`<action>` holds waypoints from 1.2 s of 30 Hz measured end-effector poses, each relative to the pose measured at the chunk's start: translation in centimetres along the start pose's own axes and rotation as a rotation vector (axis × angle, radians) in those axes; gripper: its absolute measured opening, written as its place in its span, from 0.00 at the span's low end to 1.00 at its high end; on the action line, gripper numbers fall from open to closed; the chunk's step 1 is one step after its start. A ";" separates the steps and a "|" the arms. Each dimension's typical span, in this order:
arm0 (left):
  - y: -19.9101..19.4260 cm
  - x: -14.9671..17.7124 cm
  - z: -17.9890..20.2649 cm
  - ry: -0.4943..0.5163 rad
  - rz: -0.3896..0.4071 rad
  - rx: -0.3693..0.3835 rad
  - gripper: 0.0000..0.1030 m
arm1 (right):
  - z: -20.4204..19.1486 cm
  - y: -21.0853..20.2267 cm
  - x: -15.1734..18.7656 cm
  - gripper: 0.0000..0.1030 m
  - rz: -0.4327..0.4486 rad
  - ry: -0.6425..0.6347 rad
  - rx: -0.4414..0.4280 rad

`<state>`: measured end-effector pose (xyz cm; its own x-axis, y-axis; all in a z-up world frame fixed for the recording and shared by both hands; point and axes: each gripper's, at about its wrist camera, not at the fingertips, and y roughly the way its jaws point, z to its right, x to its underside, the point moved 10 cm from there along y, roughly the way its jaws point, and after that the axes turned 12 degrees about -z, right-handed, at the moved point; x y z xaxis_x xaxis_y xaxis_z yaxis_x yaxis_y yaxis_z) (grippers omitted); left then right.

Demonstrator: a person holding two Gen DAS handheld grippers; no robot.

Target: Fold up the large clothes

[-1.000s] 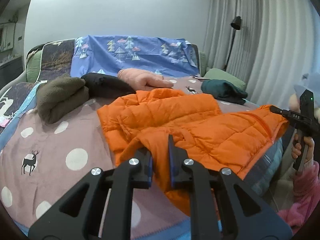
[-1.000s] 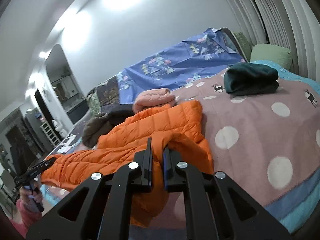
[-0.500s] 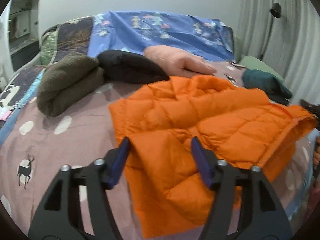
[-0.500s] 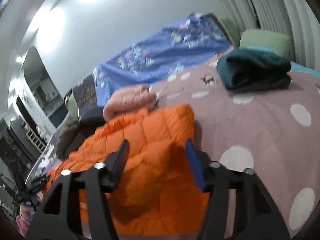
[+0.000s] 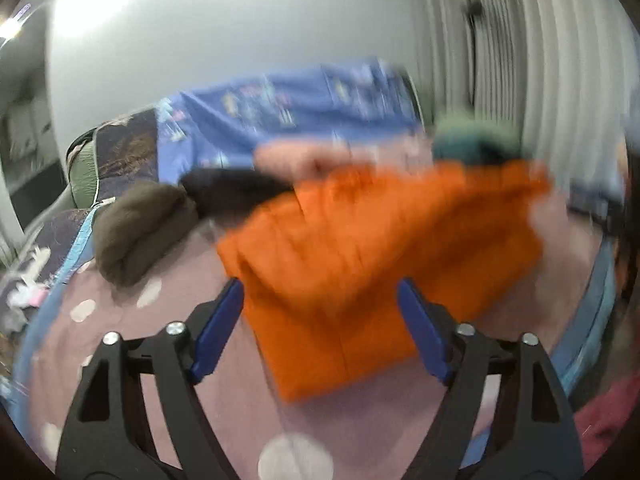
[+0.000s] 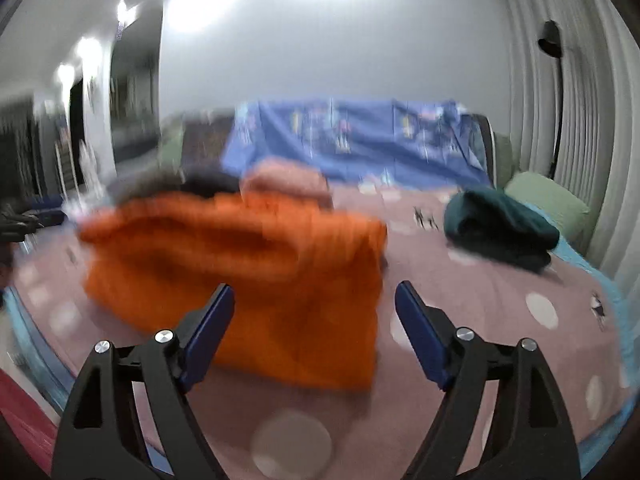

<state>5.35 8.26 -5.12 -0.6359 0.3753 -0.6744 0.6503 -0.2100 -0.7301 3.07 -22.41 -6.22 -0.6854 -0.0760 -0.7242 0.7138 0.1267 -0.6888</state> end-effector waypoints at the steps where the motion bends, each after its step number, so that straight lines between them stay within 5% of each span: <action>1: 1.4 1.0 1.1 0.031 -0.065 0.015 0.53 | -0.3 1.1 0.3 0.72 -0.029 0.006 -0.015; 4: 5.2 2.7 3.2 0.042 -0.199 0.134 0.16 | -1.0 3.6 0.0 0.45 -0.074 0.036 -0.083; 7: 7.5 0.5 3.2 0.067 -0.173 0.119 0.14 | -0.5 4.8 -3.1 0.36 -0.028 0.051 -0.085; 12: 9.6 -7.4 -3.0 -0.085 -0.031 -0.019 0.21 | 5.2 5.8 -9.6 0.36 0.069 0.257 -0.031; 13: 9.9 -8.2 -4.5 -0.133 -0.021 -0.036 0.30 | 5.6 5.9 -9.9 0.38 0.068 0.279 -0.039; 14: 10.0 -8.5 -5.3 -0.150 -0.012 -0.049 0.50 | 6.0 6.3 -10.1 0.39 0.069 0.293 -0.067; 16: 10.1 -8.7 -6.7 -0.146 0.010 -0.108 0.73 | 6.5 7.1 -9.9 0.53 0.050 0.273 -0.049; 21: 13.5 -8.3 -8.4 -0.123 -0.078 -0.118 0.75 | 6.9 11.0 -9.7 0.60 -0.060 0.224 -0.065; 27: 18.3 -9.7 -8.9 -0.169 -0.165 0.012 0.77 | 6.8 15.7 -11.6 0.68 -0.154 0.160 -0.087; 28: 19.2 -9.9 -8.7 -0.163 -0.179 0.030 0.68 | 6.7 16.3 -11.9 0.67 -0.161 0.161 -0.092; 29: 20.0 -10.0 -8.2 -0.159 -0.196 0.066 0.32 | 6.6 16.9 -12.2 0.63 -0.170 0.161 -0.103; 30: 20.8 -10.2 -7.6 -0.165 -0.221 0.119 0.14 | 6.2 17.6 -12.3 0.19 -0.192 0.149 -0.122; 31: 21.2 -10.4 -7.3 -0.180 -0.221 0.133 0.08 | 6.0 17.9 -12.3 0.01 -0.209 0.147 -0.121; 36: 18.0 -13.8 -7.8 -0.165 -0.063 0.052 0.07 | 7.8 14.2 -15.4 0.00 -0.046 0.199 -0.031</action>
<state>29.05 6.40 -8.07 -0.7374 0.2367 -0.6326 0.5870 -0.2387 -0.7736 24.93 -27.17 -5.11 -0.7342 0.1140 -0.6693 0.6786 0.1577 -0.7174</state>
